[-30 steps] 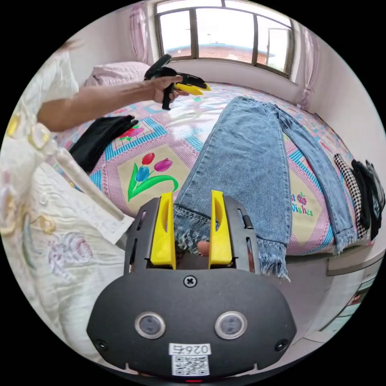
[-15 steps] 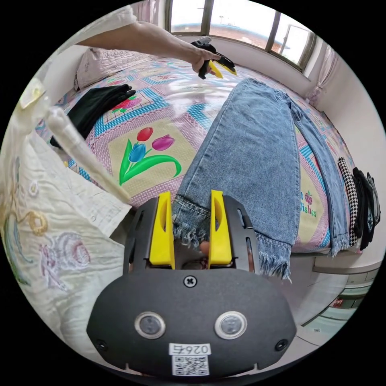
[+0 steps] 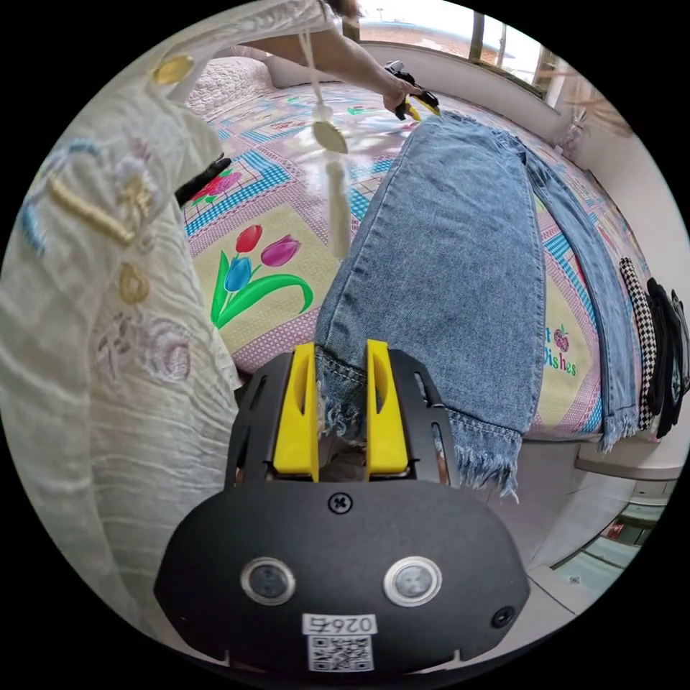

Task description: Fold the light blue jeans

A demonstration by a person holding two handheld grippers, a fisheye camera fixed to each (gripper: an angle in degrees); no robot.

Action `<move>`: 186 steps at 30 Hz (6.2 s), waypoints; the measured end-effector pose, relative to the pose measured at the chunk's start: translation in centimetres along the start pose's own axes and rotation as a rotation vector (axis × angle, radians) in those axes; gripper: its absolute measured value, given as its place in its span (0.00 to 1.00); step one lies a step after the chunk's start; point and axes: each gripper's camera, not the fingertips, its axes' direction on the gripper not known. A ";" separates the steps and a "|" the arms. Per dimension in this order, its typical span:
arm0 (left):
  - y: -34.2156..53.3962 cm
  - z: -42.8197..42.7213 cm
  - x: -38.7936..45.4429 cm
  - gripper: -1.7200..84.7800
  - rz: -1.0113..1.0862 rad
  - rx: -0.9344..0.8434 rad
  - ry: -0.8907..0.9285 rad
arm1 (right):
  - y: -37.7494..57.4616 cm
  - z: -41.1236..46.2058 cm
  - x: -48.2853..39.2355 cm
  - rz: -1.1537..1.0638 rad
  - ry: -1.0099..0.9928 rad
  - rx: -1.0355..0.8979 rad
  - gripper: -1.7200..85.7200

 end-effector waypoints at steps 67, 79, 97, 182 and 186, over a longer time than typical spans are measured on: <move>16.8 5.2 30.9 0.01 0.256 -0.088 -0.109 | 17.9 -16.2 69.1 0.762 -0.462 0.215 0.01; 16.9 11.6 30.6 0.01 0.286 -0.161 -0.226 | 25.3 -12.4 69.0 0.979 -0.607 0.268 0.02; 17.0 6.9 36.0 0.01 0.425 -0.036 -0.322 | 21.6 -18.2 54.8 0.626 -0.150 0.225 0.07; 3.6 0.1 7.5 0.17 0.198 0.016 0.225 | -24.5 -0.4 55.4 -0.023 -0.117 -0.031 0.05; 4.5 1.3 2.9 0.28 0.062 -0.035 0.308 | -20.9 -4.3 57.0 0.065 -0.135 0.064 0.07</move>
